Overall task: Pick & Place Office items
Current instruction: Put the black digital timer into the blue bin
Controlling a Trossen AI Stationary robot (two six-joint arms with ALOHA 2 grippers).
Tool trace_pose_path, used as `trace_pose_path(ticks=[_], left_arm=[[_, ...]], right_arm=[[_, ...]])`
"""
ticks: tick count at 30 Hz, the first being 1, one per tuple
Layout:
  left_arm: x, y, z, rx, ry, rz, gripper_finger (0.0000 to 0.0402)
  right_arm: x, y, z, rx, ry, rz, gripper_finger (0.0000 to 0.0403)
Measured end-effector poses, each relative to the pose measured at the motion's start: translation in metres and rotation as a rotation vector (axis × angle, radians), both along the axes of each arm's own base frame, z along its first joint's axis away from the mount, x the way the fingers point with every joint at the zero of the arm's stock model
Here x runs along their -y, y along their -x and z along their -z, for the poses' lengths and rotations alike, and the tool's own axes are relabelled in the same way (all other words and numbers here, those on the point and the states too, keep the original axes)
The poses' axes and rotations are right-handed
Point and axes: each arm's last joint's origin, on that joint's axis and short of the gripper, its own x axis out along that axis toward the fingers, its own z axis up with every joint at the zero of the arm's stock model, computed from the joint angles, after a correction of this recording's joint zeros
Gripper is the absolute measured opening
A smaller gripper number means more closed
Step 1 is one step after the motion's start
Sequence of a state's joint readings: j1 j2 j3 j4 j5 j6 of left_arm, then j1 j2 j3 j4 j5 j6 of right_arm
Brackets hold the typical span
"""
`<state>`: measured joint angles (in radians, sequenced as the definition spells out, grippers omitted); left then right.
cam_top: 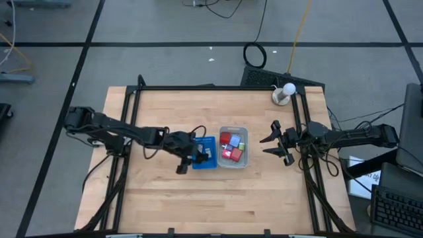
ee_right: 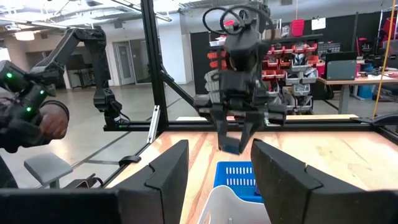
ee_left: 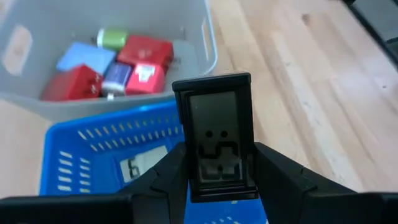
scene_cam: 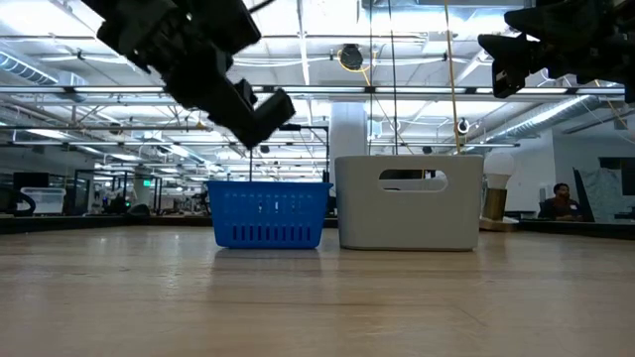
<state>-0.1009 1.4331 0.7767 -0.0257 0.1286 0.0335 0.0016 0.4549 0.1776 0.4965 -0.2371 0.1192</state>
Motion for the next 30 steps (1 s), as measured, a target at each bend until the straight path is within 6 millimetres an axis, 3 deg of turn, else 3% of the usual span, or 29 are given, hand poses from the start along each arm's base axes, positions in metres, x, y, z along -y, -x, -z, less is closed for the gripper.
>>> trace_pose_path(ticks=[14, 30], left_arm=[[0.000, -0.015, 0.032, -0.071, 0.007, -0.051, 0.0155], [-0.001, -0.018, 0.043, -0.109, -0.009, -0.096, 0.0156]], right_arm=[[0.000, 0.000, 0.000, 0.000, 0.000, 0.000, 0.0164], [0.000, 0.000, 0.000, 0.000, 0.000, 0.000, 0.0164]])
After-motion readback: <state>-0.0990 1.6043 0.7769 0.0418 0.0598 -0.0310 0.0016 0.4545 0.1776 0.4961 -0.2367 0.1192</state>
